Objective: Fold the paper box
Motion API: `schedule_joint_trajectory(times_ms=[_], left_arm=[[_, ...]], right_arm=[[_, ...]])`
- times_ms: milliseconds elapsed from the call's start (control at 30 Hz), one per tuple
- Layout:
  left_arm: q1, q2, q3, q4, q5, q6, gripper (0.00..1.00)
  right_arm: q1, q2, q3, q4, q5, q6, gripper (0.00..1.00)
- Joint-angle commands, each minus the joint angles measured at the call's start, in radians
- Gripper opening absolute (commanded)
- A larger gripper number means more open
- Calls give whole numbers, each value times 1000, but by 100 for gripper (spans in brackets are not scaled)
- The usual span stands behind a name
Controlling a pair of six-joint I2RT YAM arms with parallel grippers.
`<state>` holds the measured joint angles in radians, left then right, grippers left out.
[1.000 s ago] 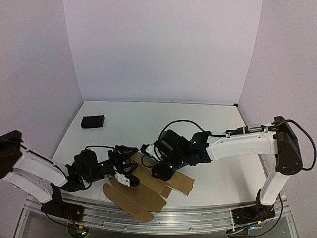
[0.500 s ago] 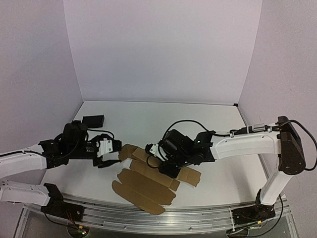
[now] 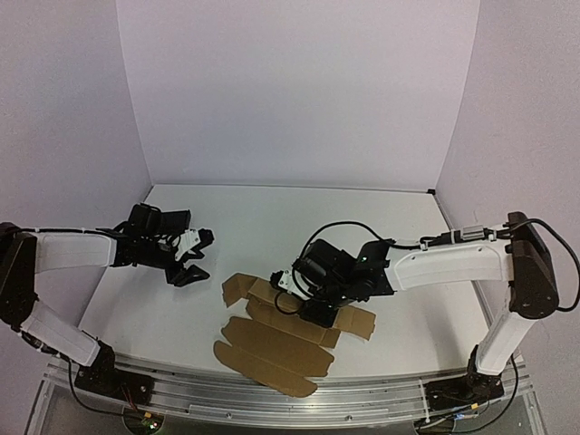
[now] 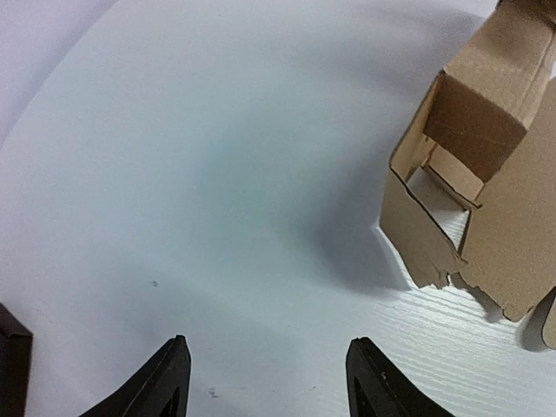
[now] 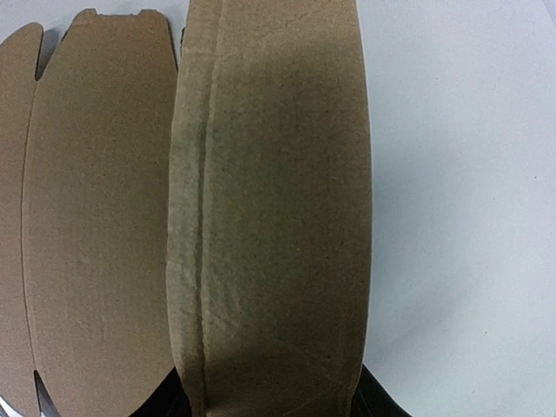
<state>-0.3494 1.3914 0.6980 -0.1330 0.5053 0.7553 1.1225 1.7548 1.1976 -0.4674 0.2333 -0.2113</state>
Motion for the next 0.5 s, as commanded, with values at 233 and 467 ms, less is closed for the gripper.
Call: schedule_joint_trajectory(times_ms=[233, 467], left_arm=[[-112, 78, -63, 121, 154, 218, 80], [-131, 103, -53, 120, 211, 259, 62]], right_arm=[[4, 39, 10, -34, -10, -67, 47], [4, 48, 10, -29, -11, -53, 47]])
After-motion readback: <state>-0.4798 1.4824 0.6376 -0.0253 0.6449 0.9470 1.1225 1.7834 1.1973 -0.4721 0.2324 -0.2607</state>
